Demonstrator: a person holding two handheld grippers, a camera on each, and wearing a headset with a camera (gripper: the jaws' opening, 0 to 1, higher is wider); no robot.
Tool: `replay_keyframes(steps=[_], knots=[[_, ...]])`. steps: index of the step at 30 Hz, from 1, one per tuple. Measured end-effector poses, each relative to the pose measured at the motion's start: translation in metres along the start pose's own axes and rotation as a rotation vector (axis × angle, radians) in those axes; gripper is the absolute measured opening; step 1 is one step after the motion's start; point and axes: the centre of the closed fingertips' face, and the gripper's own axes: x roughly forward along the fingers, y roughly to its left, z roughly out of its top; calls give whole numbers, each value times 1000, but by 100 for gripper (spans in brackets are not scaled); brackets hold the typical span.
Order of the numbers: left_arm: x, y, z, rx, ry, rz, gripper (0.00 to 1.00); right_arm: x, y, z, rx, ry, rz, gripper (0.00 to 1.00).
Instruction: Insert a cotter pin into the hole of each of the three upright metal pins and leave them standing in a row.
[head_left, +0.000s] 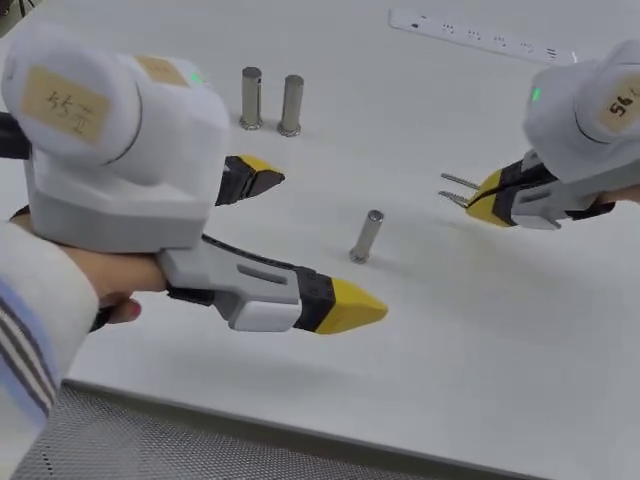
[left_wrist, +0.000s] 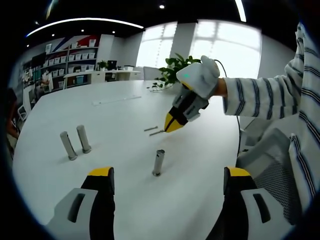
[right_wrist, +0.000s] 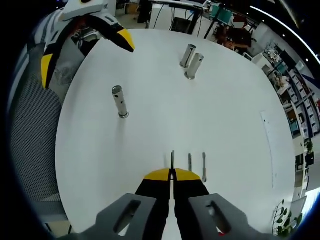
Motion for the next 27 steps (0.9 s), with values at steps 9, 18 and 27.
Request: replay_keyframes(steps=[9, 18, 27], knots=[[-1, 7, 7, -30, -22, -5, 82, -25, 2, 20, -37, -84, -72, 0], [2, 16, 16, -64, -50, -27, 76, -45, 7, 42, -36, -201, -137, 0], [9, 12, 27, -116, -75, -70, 62, -57, 21, 57, -65, -265, -189, 0]])
